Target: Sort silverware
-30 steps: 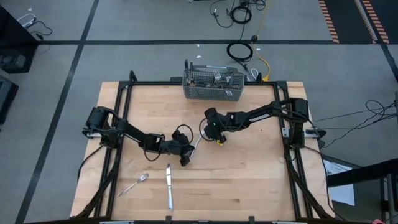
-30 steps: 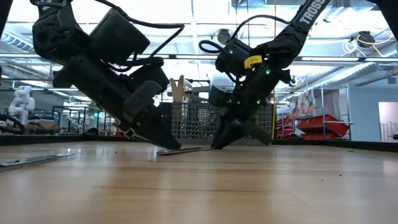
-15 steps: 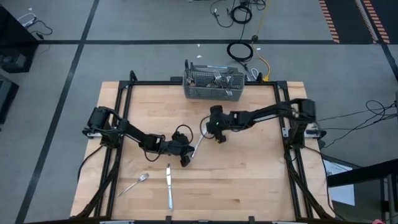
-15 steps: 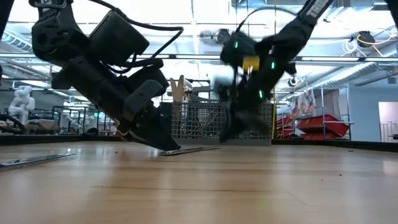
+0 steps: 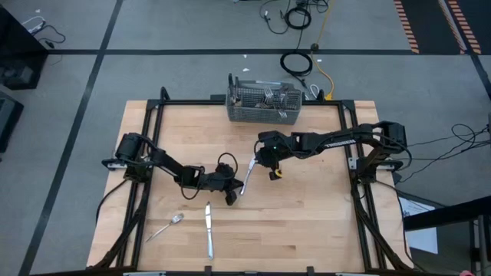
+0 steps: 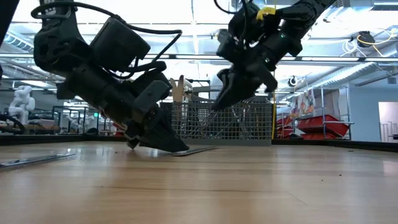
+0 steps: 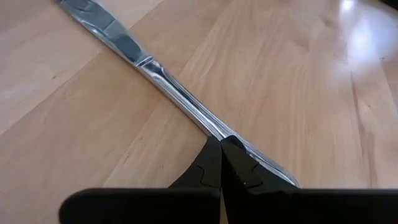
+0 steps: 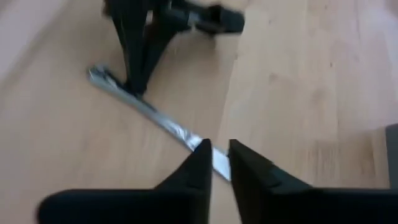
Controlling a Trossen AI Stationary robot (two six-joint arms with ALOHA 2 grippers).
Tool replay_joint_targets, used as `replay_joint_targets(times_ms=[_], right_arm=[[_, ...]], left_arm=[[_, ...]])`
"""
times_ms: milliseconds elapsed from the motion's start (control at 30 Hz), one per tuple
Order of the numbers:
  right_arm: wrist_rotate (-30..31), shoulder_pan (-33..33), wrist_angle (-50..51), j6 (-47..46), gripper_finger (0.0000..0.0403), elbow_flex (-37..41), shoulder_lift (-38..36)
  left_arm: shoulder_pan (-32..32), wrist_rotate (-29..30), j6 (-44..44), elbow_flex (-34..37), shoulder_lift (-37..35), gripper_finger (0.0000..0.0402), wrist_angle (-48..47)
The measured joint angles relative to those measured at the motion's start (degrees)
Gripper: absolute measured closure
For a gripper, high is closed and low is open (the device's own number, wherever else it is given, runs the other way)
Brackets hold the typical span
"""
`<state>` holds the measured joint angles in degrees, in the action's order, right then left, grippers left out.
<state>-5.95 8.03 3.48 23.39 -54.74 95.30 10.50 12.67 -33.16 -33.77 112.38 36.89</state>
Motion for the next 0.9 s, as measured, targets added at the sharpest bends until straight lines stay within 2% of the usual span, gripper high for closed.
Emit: replay_joint_targets(times_ms=[67, 167, 233, 300, 467, 567, 667, 900], right_arm=[[0.76, 0.00, 1.56, 3.29, 0.0328, 0.00, 0.57], [6.04, 0.00, 2.67, 10.37, 0.0278, -0.04, 2.93], [10.50, 0.23, 1.74, 9.13, 0.0249, -0.04, 4.83], [10.68, 1.65, 0.05, -0.80, 0.0232, -0.05, 6.19], [-1.31, 6.77, 1.13, -30.21, 0.0218, -0.07, 6.98], [-3.95, 7.91, 0.30, -43.21, 0.0218, -0.07, 6.95], [-2.52, 7.55, -3.20, -54.01, 0.0218, -0.11, 6.91], [8.03, 5.67, -1.87, -71.55, 0.0218, -0.11, 6.87]], left_arm=[[0.00, -0.26, 0.37, -0.03, 0.52, 0.0401, 1.04], [-0.07, -0.25, 0.67, -0.03, 0.60, 0.0401, 1.48], [-0.26, -0.36, 0.61, -0.03, 0.60, 0.0401, 1.38], [-0.26, -0.46, 0.52, -0.03, 0.60, 0.0401, 1.36], [-0.26, -0.40, 0.43, -0.03, 0.60, 0.0401, 1.40], [-0.28, -0.29, 0.28, -0.03, 0.60, 0.0401, 1.53], [-0.31, -0.08, 0.21, -0.01, 0.64, 0.0401, 2.10], [-0.32, 0.43, -0.01, -0.14, 0.74, 0.0401, 2.66]])
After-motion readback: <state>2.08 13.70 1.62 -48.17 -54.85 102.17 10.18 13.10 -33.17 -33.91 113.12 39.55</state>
